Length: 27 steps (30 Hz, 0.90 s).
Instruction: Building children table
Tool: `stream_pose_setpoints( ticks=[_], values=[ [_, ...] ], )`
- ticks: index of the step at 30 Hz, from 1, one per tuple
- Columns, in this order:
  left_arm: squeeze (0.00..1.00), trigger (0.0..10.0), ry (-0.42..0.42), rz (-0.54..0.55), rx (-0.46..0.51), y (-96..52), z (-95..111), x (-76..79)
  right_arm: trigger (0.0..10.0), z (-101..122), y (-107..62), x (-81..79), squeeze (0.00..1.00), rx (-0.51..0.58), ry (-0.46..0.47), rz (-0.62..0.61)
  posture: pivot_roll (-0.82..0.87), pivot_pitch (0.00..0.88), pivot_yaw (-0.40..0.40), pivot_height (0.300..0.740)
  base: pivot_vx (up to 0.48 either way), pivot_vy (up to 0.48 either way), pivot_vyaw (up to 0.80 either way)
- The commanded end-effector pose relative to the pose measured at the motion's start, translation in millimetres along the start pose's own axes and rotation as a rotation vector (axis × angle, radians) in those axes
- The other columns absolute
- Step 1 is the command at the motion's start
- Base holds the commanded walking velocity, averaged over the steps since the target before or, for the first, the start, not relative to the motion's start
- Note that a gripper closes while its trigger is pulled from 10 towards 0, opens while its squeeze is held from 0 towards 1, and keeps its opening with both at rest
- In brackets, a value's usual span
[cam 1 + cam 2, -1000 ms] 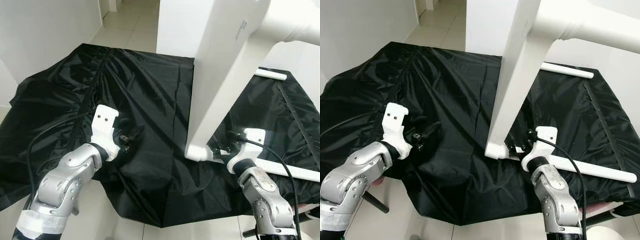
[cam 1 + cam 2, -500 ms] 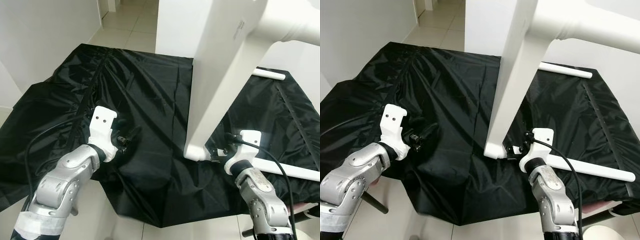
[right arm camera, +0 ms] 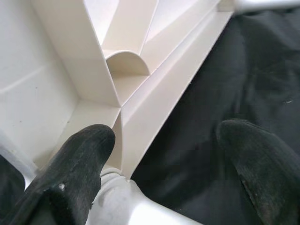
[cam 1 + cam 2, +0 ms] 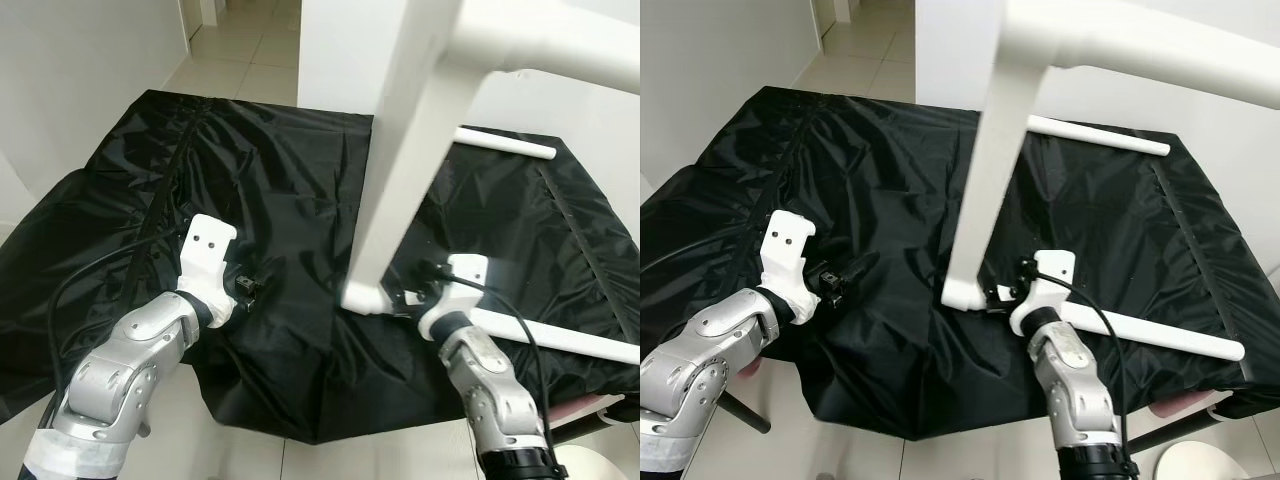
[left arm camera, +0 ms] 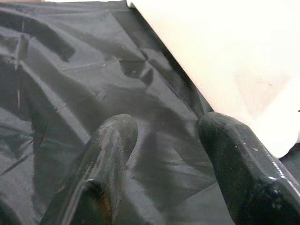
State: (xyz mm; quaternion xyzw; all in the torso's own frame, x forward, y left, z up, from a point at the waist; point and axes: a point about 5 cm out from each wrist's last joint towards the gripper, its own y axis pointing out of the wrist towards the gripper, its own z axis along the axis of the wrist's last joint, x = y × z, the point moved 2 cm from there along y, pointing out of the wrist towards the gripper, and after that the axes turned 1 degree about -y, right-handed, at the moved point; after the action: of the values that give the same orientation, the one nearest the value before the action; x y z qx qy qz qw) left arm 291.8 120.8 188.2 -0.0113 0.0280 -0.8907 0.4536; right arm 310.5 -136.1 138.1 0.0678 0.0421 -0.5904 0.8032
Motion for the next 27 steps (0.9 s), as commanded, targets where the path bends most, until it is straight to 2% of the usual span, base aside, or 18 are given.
stream_pose_setpoints(
  ticks=[1, 6, 15, 22, 27],
  values=[
    [0.00, 10.0, 0.004, -0.066, -0.012, -2.9, -1.0, 6.1, 10.0, -18.3, 2.9, -13.8, 0.00, -0.075, 0.009, 0.056, 0.12, 0.125, -0.026, 0.740, 0.000, 0.000, 0.00],
    [0.00, 10.0, 0.002, -0.066, -0.015, -3.8, -0.9, 6.5, 10.0, -23.6, 11.2, -27.2, 0.00, -0.078, 0.014, 0.095, 0.13, 0.127, -0.024, 0.740, 0.000, 0.000, 0.00],
    [0.00, 10.0, 0.001, -0.069, -0.013, -4.9, 1.3, 6.1, 10.0, -26.5, 19.4, -38.0, 0.00, -0.074, 0.013, 0.129, 0.13, 0.129, -0.023, 0.740, 0.000, 0.000, 0.00],
    [0.00, 10.0, 0.002, -0.097, -0.003, -6.0, 5.0, 9.5, 10.0, -30.9, 35.0, -57.2, 0.00, -0.071, 0.029, 0.172, 0.14, 0.130, -0.023, 0.740, 0.000, 0.000, 0.00],
    [0.00, 10.0, 0.002, -0.115, -0.001, -6.7, 6.0, 11.4, 10.0, -32.6, 39.2, -61.4, 0.00, -0.075, 0.025, 0.186, 0.14, 0.128, -0.022, 0.740, 0.000, 0.000, 0.00]
  ],
)
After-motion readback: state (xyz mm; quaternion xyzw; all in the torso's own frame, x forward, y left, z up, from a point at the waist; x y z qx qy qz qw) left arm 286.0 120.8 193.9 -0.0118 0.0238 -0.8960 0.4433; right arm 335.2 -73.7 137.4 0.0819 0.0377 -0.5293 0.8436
